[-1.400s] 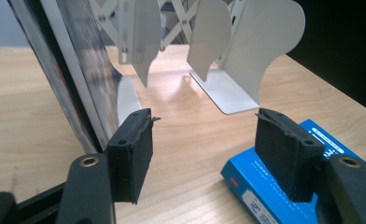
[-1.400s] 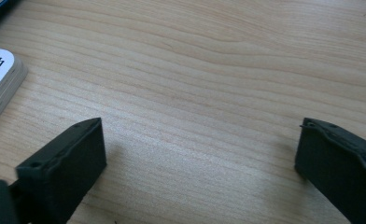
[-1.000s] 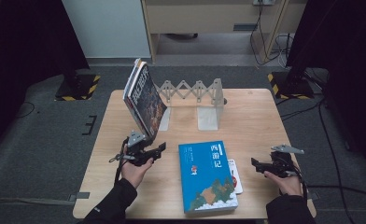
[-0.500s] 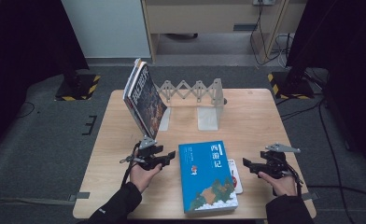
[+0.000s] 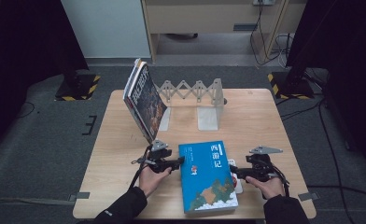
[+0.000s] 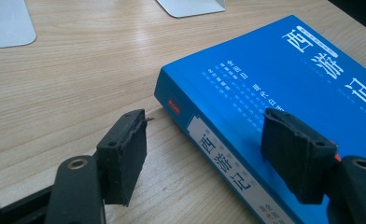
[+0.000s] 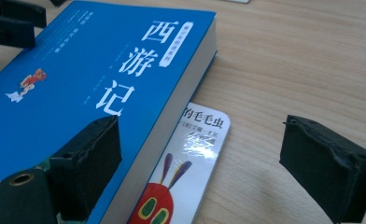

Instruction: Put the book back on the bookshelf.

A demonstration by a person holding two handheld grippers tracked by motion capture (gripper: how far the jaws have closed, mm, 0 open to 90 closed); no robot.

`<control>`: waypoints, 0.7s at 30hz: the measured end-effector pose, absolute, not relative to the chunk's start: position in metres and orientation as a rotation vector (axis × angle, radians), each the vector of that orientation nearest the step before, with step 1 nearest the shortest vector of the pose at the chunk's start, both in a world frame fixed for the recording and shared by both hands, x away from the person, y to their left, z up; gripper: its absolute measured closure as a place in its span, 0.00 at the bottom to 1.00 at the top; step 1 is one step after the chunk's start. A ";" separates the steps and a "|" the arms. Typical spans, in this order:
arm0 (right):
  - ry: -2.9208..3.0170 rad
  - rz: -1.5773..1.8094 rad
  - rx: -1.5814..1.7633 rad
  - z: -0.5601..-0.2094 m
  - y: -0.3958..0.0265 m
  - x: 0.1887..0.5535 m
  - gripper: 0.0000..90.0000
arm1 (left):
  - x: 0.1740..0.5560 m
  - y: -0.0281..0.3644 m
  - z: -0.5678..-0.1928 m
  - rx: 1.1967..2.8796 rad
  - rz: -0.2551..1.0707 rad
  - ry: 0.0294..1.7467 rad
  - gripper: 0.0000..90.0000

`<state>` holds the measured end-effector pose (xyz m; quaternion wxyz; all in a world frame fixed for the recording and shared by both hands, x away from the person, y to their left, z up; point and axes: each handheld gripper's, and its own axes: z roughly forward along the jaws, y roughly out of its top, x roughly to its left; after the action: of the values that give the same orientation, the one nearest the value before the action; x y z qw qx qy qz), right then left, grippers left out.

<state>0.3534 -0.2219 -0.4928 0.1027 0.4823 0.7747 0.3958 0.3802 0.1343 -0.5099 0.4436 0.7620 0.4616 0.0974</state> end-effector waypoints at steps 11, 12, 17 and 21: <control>2.344 1.139 1.395 -0.501 -0.203 0.353 0.12 | 0.384 0.129 -0.524 1.811 0.185 1.106 0.26; 2.347 1.144 1.392 -0.501 -0.202 0.353 0.12 | 0.384 0.128 -0.526 1.800 0.178 1.102 0.25; 2.357 1.156 1.386 -0.504 -0.198 0.352 0.11 | 0.385 0.124 -0.536 1.736 0.138 1.066 0.24; 2.362 1.166 1.380 -0.505 -0.194 0.353 0.10 | 0.385 0.122 -0.538 1.725 0.127 1.078 0.21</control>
<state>0.3525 -0.1944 -0.5048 0.0839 0.4623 0.7916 0.3906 0.3851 0.1222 -0.5376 0.5240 0.7208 0.4506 0.0532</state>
